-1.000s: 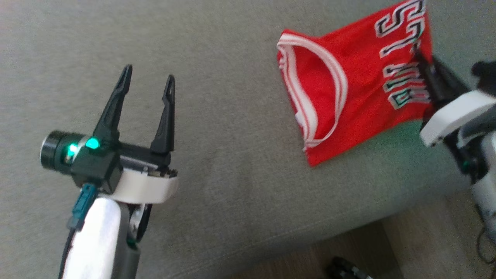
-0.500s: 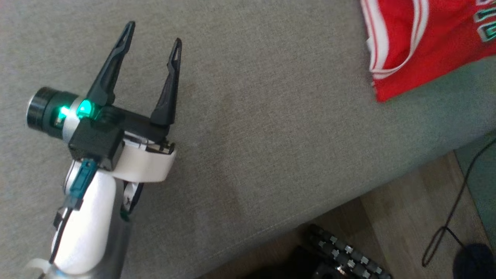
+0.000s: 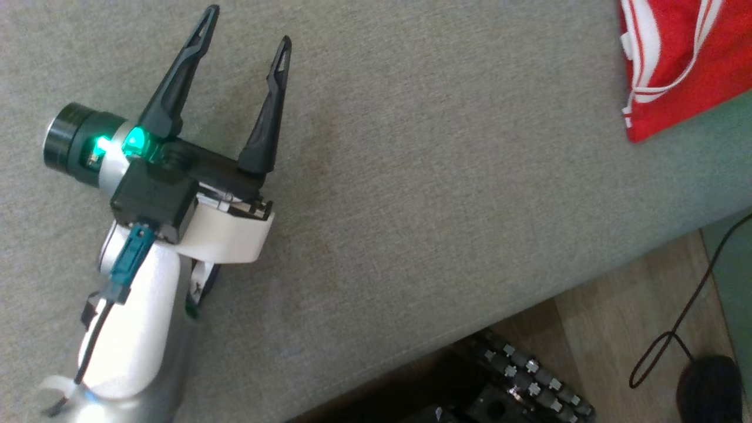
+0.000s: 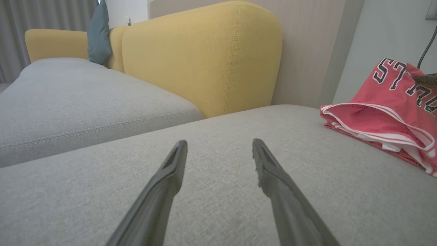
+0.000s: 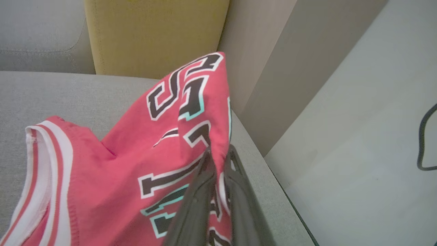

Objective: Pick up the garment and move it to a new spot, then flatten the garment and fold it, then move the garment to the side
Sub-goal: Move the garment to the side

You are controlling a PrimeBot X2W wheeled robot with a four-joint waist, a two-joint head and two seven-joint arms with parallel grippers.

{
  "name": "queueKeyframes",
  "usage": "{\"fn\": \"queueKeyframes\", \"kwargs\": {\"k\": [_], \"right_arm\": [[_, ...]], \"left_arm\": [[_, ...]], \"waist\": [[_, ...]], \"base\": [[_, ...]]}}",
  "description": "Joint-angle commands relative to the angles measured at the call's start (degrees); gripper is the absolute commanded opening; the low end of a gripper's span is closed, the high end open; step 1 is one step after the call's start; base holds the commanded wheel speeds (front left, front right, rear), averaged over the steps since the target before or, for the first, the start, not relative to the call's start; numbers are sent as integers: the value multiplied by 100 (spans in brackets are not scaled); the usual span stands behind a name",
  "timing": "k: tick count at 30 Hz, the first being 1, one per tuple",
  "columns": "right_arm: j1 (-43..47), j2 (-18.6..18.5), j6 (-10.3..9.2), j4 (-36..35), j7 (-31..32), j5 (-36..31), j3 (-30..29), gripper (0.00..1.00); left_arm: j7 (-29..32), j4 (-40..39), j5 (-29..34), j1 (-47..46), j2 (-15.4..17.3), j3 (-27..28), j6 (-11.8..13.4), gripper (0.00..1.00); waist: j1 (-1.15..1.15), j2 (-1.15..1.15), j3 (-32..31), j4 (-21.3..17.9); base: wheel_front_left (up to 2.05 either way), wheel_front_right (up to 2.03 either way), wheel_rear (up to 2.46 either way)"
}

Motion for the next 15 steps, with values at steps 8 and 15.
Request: {"fn": "queueKeyframes", "kwargs": {"k": [8,15], "right_arm": [[-291,189,-4,518,-320,-640,-281,100],[-85,546,-4,735,-746,-863,-520,100]], "left_arm": [[30,-165,4,-158,155,141,12,100],[-4,-83,-94,-42,175,196,111,100]], "waist": [[0,0,183,117],[0,0,-63,136]], "base": [[0,0,0],[0,0,0]]}}
